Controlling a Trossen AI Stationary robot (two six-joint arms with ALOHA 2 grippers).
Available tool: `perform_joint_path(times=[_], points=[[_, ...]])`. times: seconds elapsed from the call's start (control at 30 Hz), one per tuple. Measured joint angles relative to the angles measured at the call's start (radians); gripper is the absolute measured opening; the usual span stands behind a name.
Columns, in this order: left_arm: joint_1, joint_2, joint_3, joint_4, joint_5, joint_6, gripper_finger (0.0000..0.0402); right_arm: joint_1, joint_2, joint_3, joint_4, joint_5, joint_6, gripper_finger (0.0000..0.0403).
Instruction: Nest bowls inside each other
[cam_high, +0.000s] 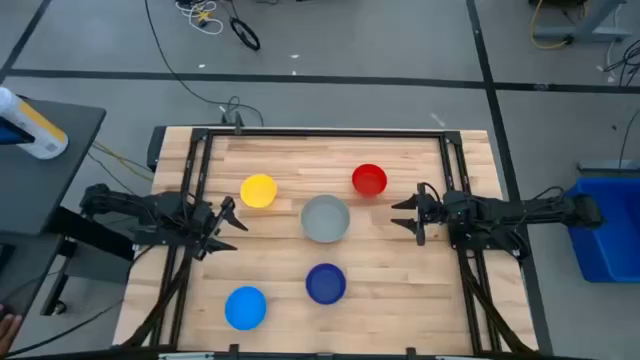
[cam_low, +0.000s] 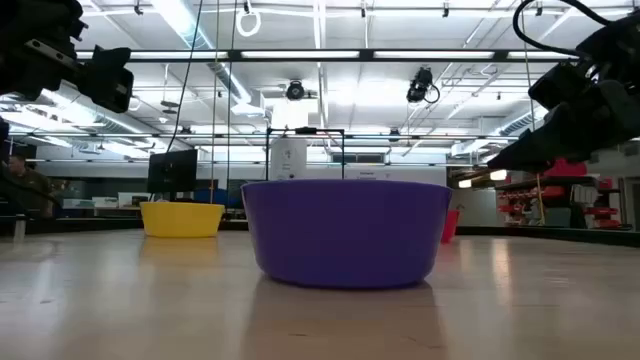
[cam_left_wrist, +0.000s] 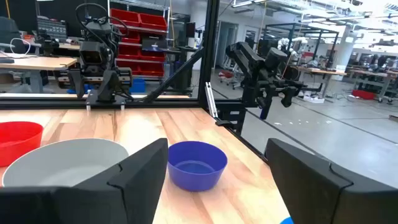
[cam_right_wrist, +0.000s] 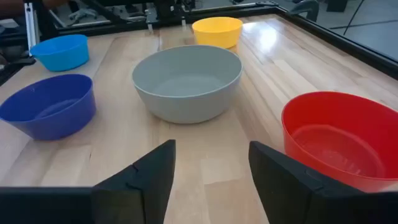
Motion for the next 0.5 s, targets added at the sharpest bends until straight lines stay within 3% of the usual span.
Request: perform_joint_path(times=[0.5], points=[[0.000, 0.000, 0.000, 0.000, 0.000, 0.000, 0.0283, 0.000, 0.000, 0.000, 0.000, 0.000, 0.000, 0.0217]])
